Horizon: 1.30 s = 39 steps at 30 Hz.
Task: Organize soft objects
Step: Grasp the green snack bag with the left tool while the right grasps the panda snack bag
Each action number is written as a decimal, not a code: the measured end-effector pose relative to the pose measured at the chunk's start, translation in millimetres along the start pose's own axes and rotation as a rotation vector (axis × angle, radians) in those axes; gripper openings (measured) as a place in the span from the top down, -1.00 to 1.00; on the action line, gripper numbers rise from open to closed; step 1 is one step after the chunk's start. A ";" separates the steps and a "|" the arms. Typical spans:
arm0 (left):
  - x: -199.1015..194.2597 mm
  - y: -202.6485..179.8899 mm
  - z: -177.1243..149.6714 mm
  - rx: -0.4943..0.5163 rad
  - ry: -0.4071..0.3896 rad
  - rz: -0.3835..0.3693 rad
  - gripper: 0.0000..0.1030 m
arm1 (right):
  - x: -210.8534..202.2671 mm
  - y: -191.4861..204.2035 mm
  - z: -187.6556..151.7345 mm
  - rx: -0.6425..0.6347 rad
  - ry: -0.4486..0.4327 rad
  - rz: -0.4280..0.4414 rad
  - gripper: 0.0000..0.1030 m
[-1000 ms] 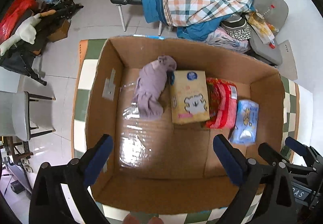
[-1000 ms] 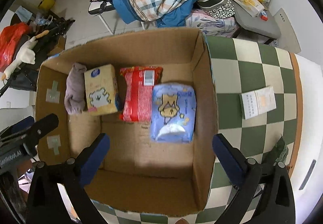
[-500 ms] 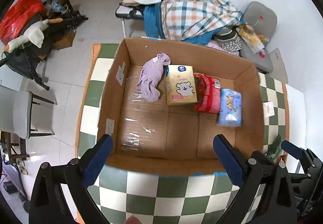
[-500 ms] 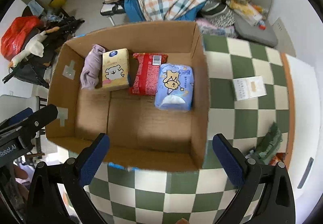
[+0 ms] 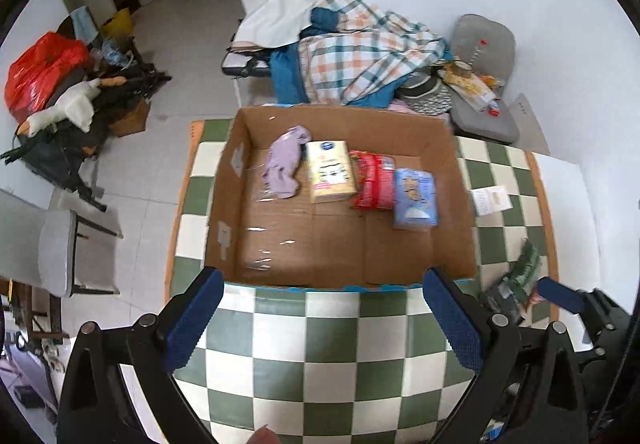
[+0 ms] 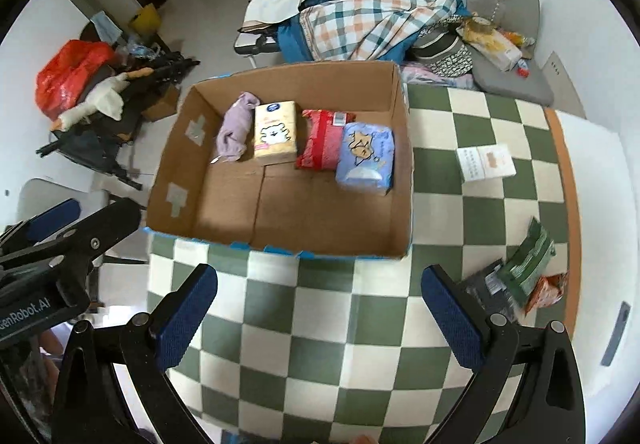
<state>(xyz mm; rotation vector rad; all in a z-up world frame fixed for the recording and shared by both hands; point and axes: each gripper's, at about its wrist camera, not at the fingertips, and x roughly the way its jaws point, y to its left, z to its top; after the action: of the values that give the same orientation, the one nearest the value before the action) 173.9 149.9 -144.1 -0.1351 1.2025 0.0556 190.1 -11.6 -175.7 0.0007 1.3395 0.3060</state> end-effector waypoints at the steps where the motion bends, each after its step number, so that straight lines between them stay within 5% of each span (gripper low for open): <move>1: -3.1 -8.0 1.7 0.020 -0.008 -0.008 -0.98 | -3.3 -5.0 -3.2 0.010 0.001 0.014 -1.00; 9: 5.1 -105.2 15.9 0.224 -0.019 -0.031 -0.98 | -19.9 -102.8 -20.9 0.218 -0.003 0.008 -1.00; 17: 90.6 -235.2 16.8 0.382 0.180 -0.124 -0.98 | 2.5 -278.6 -67.0 0.636 0.036 -0.077 -1.00; 23: 159.9 -327.7 7.0 0.540 0.300 -0.128 -0.83 | 61.4 -384.9 -111.3 0.945 0.093 0.061 -0.99; 28: 207.1 -371.5 4.3 0.575 0.405 -0.124 -0.74 | 105.9 -423.7 -129.3 1.083 0.117 0.163 -0.92; 32: 230.1 -388.5 2.7 0.578 0.461 -0.117 -0.74 | 139.8 -436.8 -136.1 1.148 0.159 0.232 -0.60; 35: 243.4 -399.0 -3.9 0.590 0.498 -0.111 -0.74 | 156.2 -437.1 -139.3 1.170 0.188 0.270 -0.20; 36: 247.2 -402.6 -7.3 0.596 0.508 -0.109 -0.74 | 156.5 -437.6 -139.4 1.165 0.190 0.256 0.06; 39: 261.7 -413.6 -20.3 0.614 0.561 -0.118 -0.74 | 154.0 -440.7 -139.1 1.133 0.200 0.205 0.13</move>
<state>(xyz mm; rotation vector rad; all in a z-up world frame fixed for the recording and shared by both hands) 296.7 -270.1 -364.3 0.3400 1.7126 -0.4812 183.3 -425.3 -432.9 1.0787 1.5574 -0.3235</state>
